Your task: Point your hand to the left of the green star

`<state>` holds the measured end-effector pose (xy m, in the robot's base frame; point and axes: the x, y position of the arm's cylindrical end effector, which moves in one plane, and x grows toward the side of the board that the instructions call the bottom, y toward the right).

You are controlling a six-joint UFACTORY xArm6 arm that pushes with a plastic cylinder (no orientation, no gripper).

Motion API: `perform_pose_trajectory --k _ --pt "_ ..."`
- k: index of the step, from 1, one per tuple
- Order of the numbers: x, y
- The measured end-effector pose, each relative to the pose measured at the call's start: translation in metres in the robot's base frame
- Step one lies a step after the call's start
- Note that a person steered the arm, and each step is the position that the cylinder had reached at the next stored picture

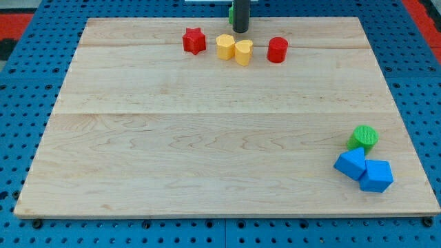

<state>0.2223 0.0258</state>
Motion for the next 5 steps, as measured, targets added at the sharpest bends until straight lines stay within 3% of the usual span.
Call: perform_pose_trajectory --k 1,5 --pt "-0.0206 -0.0238" --pt "-0.0296 -0.0274"
